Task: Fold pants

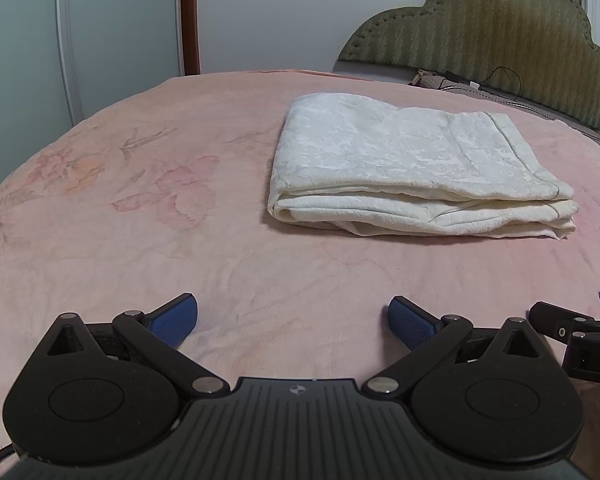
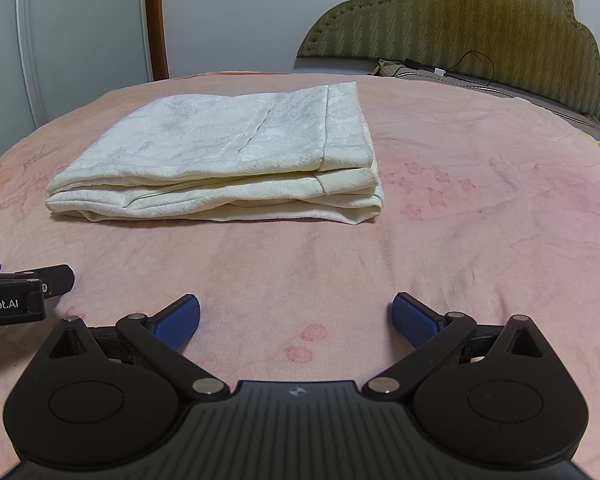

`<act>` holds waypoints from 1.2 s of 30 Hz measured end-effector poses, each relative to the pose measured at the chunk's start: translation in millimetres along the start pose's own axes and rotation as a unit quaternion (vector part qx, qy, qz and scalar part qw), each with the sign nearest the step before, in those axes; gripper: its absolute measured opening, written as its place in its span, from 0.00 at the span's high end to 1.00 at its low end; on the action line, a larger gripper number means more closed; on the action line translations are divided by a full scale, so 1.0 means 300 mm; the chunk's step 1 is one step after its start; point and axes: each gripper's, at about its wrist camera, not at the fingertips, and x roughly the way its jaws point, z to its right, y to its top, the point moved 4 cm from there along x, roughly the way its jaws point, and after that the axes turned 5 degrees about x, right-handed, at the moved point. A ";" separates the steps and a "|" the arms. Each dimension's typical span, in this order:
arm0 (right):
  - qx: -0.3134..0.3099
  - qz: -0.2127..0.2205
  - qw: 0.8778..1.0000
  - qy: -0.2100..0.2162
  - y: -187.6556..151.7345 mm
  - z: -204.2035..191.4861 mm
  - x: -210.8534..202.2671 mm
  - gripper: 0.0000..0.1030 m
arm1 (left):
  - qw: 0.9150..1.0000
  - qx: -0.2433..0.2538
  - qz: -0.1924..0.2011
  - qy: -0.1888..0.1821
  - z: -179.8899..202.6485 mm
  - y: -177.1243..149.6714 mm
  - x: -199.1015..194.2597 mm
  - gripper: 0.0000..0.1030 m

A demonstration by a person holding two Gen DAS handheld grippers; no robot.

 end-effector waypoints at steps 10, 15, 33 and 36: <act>0.000 0.000 1.000 0.000 0.000 0.000 0.000 0.00 | 1.000 -0.006 0.001 0.005 -0.009 -0.001 -0.004 0.00; 0.000 0.001 1.000 -0.007 -0.004 -0.002 -0.006 0.00 | 1.000 -0.004 0.000 0.005 -0.009 0.000 -0.003 0.00; 0.022 0.003 0.999 -0.023 -0.008 0.004 -0.011 0.00 | 0.999 -0.021 0.001 0.026 -0.031 -0.008 -0.015 0.00; 0.022 0.003 0.999 -0.026 -0.009 0.003 -0.011 0.00 | 0.999 -0.019 0.000 0.027 -0.031 -0.009 -0.016 0.00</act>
